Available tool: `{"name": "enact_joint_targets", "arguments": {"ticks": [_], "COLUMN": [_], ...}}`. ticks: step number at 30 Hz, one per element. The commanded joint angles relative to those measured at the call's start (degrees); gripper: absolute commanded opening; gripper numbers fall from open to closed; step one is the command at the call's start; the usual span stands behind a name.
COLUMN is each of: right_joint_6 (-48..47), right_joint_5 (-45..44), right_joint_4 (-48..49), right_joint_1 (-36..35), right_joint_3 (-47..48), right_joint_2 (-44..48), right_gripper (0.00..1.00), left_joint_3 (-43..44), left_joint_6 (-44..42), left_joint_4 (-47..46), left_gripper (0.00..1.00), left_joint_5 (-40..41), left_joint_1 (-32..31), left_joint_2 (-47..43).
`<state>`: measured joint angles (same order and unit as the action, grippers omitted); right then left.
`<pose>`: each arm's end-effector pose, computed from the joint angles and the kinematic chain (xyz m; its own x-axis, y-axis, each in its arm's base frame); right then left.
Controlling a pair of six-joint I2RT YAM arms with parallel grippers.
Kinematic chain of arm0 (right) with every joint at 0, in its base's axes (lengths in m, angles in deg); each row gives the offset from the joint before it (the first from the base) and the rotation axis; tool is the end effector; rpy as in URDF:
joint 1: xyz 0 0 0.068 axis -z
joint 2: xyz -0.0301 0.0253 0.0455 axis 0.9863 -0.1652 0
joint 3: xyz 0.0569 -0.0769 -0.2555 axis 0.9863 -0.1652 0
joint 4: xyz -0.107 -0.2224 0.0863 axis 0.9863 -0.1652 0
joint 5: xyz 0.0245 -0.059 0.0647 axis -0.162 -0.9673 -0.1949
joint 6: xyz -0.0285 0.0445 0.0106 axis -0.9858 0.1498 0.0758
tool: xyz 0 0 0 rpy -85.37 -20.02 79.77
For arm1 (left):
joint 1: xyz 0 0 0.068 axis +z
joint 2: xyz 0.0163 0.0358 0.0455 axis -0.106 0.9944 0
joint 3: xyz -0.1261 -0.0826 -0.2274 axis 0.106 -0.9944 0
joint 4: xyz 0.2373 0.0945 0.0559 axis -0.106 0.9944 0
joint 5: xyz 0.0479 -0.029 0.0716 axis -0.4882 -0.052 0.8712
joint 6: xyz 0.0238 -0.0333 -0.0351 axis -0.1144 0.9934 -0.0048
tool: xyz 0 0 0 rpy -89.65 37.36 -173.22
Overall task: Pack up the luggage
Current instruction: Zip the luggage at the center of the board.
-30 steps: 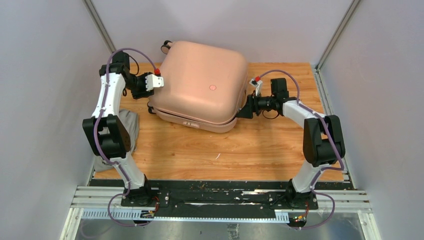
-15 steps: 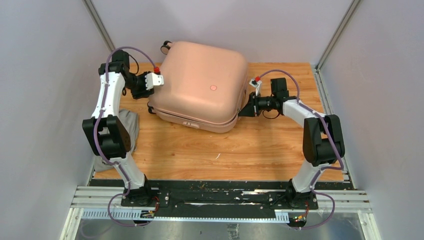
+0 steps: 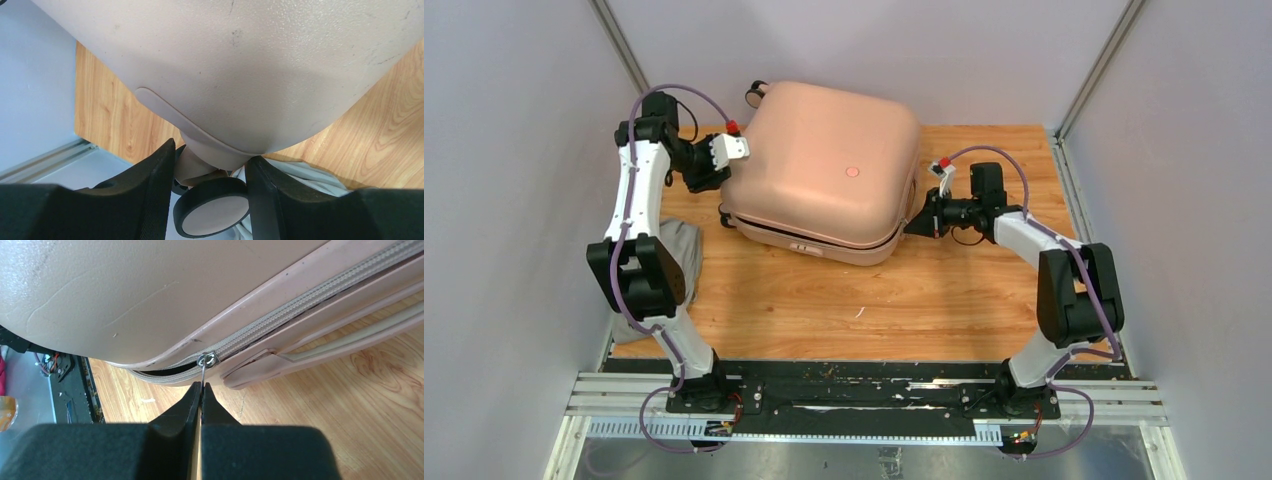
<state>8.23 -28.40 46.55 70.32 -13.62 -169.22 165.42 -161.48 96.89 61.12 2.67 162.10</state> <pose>0.3356 0.0905 0.2254 -0.5575 -0.1056 -0.8235 -0.7785 0.4112 0.4743 0.3643 0.0390 0.3464 -0.0939 0.8611 -0.4997 0.8874 0.2999 0.3500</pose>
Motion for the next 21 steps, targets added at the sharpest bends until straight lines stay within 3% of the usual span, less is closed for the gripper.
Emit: {"name": "enact_joint_targets", "arguments": {"ticks": [1, 21], "right_joint_6": [3.1, 4.4], "right_joint_5": [1.8, -9.1], "right_joint_4": [1.4, 1.0], "right_joint_1": [-2.3, -15.1], "right_joint_3": [-2.2, -13.6], "right_joint_2": [4.3, 19.0], "right_gripper": [0.0, 0.0], "left_joint_3": [1.9, -4.2], "left_joint_6": [3.2, 5.2], "left_joint_4": [-2.3, -2.4], "left_gripper": [0.0, 0.0], "left_joint_5": [-3.7, -4.2], "left_joint_1": [-0.8, -1.4], "left_joint_2": [-3.9, -6.5]}}
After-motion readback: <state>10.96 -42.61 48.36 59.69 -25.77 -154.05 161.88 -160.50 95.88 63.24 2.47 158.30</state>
